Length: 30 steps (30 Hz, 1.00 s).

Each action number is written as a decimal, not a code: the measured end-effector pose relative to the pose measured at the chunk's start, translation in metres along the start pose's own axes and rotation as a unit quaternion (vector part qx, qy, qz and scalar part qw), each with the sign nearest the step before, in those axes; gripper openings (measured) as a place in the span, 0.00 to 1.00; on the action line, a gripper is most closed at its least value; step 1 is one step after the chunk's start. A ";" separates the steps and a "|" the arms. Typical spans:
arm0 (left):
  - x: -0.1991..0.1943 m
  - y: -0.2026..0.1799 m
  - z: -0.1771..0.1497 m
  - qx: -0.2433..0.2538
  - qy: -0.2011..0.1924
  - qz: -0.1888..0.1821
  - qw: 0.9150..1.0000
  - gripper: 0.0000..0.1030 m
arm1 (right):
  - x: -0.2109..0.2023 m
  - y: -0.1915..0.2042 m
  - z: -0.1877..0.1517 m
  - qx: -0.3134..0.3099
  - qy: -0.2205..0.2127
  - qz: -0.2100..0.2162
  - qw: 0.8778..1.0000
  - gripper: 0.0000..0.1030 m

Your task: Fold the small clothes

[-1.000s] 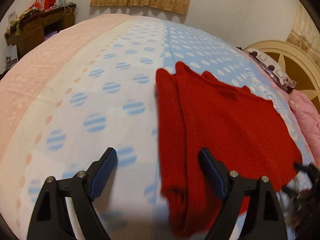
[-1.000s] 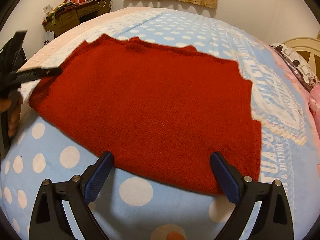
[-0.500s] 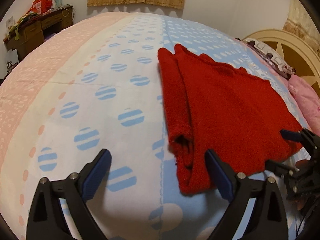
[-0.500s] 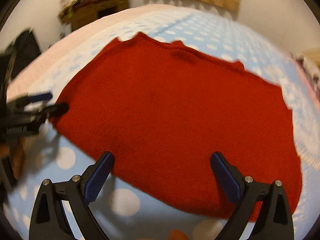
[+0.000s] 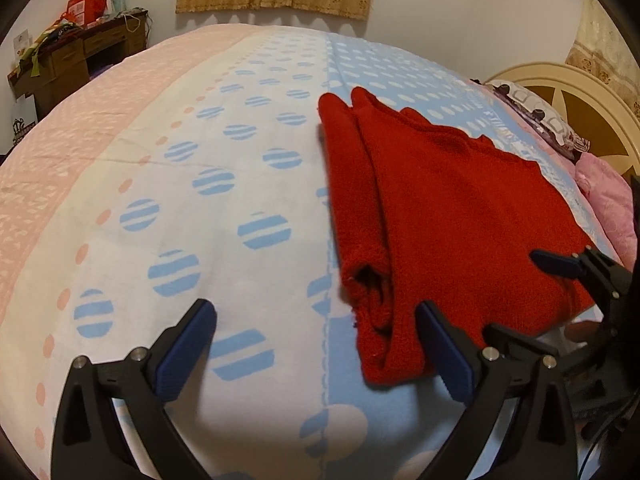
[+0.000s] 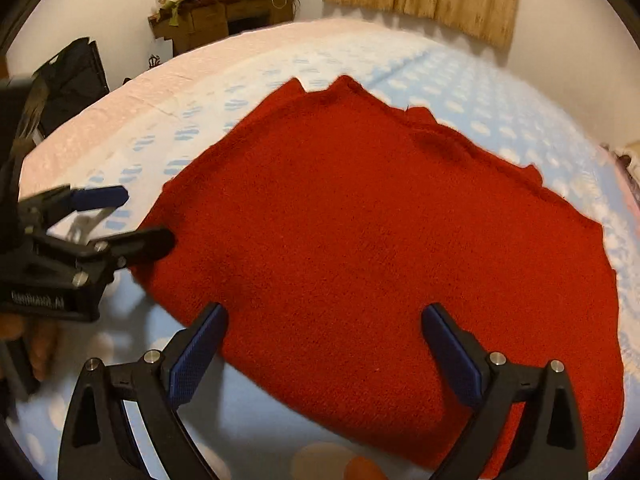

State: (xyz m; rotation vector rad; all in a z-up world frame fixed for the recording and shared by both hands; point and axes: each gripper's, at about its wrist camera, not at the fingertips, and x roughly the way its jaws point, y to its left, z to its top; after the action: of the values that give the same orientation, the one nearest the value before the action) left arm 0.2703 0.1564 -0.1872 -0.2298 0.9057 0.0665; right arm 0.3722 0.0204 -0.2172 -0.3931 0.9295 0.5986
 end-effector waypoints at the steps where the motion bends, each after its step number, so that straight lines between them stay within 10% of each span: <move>1: 0.000 0.000 0.000 0.000 0.001 -0.001 1.000 1.00 | -0.002 0.001 -0.001 -0.002 0.006 0.003 1.000 0.96; 18: -0.033 0.032 0.013 -0.031 -0.029 -0.011 0.999 1.00 | -0.037 0.038 -0.009 -0.096 -0.034 -0.029 0.994 0.95; 30: -0.021 0.054 0.040 -0.053 -0.002 -0.053 0.997 1.00 | -0.011 0.102 0.005 -0.209 -0.049 -0.065 0.975 0.75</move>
State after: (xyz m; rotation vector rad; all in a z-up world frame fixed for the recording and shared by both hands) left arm 0.2799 0.2185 -0.1564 -0.3756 0.8855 0.0157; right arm 0.3060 0.0990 -0.2116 -0.7885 0.6731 0.6865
